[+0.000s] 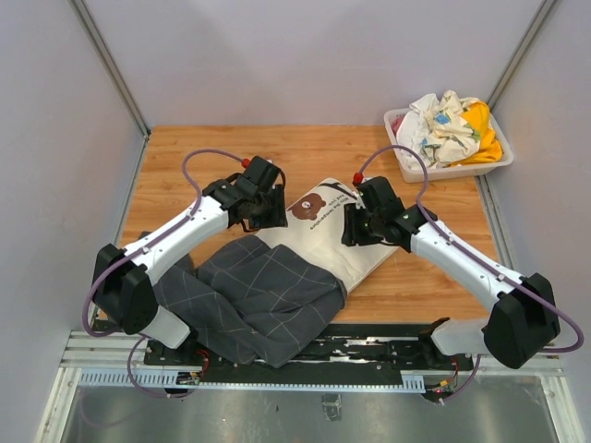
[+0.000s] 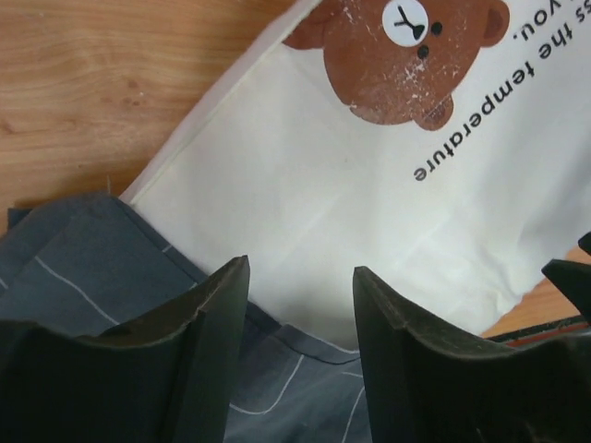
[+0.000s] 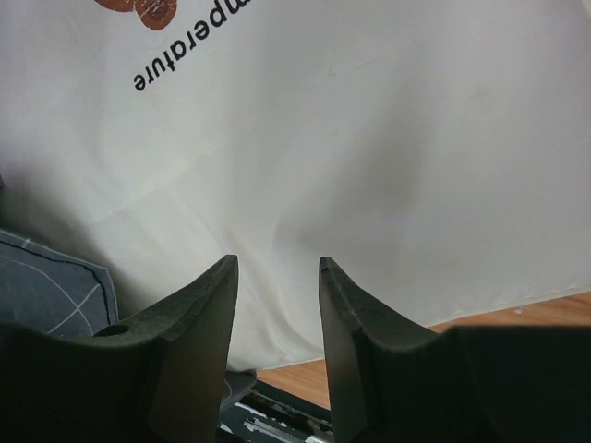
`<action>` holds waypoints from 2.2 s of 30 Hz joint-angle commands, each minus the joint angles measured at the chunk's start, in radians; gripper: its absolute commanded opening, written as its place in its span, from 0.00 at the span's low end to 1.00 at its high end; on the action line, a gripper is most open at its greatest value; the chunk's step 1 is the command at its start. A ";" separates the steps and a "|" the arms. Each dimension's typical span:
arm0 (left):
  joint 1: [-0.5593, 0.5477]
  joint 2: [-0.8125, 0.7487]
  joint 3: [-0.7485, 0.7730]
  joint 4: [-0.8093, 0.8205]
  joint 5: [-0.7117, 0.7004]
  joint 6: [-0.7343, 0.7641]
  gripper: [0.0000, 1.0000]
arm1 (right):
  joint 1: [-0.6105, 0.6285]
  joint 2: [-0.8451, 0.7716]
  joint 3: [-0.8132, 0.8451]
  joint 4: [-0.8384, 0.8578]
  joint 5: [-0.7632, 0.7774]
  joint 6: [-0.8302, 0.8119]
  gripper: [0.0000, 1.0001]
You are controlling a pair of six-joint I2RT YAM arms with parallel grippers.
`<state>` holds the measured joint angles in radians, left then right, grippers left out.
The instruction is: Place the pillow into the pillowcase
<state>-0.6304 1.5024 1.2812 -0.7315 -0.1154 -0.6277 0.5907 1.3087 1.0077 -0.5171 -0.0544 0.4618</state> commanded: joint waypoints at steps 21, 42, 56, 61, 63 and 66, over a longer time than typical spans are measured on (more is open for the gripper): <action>-0.166 -0.186 -0.344 -0.041 0.043 -0.158 0.01 | 0.001 -0.014 -0.054 -0.011 -0.019 -0.008 0.43; -0.153 -0.263 -0.265 -0.121 -0.246 -0.267 0.48 | 0.001 -0.015 -0.074 -0.006 -0.028 -0.021 0.45; -0.061 -0.138 -0.267 -0.029 -0.315 -0.155 0.56 | 0.000 0.007 -0.063 -0.008 -0.038 -0.033 0.45; -0.060 -0.093 -0.296 0.010 -0.301 -0.136 0.40 | 0.001 0.010 -0.056 -0.006 -0.038 -0.034 0.45; -0.060 -0.087 -0.307 0.010 -0.294 -0.142 0.15 | 0.001 0.013 -0.048 -0.007 -0.037 -0.035 0.45; -0.060 -0.121 -0.297 -0.003 -0.312 -0.150 0.00 | 0.001 0.022 -0.016 -0.008 -0.034 -0.039 0.48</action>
<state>-0.6949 1.4067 0.9863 -0.7467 -0.3946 -0.7723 0.5907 1.3155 0.9497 -0.5213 -0.0860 0.4408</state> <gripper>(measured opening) 0.039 0.461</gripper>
